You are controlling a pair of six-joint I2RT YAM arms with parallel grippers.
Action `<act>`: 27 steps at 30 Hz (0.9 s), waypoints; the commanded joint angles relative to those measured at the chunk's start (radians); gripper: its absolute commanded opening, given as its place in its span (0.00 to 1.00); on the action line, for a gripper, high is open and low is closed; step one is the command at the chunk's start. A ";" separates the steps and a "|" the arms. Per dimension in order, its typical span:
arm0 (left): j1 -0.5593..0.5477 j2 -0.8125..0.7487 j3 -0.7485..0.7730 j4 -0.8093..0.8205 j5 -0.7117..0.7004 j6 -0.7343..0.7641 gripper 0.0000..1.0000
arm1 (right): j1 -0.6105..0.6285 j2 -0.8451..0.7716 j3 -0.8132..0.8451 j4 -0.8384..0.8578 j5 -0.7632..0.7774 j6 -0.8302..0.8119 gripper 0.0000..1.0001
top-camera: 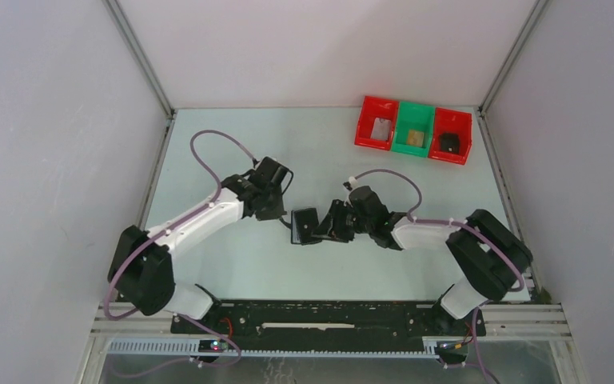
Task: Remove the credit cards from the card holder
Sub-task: Open the card holder at the center of the board.
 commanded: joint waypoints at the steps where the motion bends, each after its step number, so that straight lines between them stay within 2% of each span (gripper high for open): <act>1: 0.011 -0.103 -0.019 0.029 0.042 0.060 0.00 | -0.011 -0.104 -0.045 -0.191 0.140 -0.084 0.59; 3: 0.010 -0.135 -0.020 0.058 0.121 0.080 0.00 | -0.025 -0.156 -0.045 -0.245 0.162 -0.127 0.73; 4: 0.009 -0.149 -0.020 0.074 0.176 0.086 0.00 | -0.037 -0.179 -0.045 -0.266 0.166 -0.144 0.76; 8: 0.006 -0.173 -0.019 0.133 0.341 0.084 0.00 | -0.092 -0.260 -0.045 -0.329 0.173 -0.182 0.78; 13: 0.013 -0.160 -0.021 0.099 0.290 0.080 0.00 | -0.116 -0.308 -0.029 -0.353 0.157 -0.192 0.76; 21: 0.131 -0.177 -0.090 0.014 0.203 0.083 0.00 | -0.071 -0.278 -0.004 -0.316 0.134 -0.162 0.65; 27: 0.201 -0.130 -0.164 -0.041 0.096 0.020 0.00 | -0.035 -0.195 0.051 -0.265 0.119 -0.147 0.48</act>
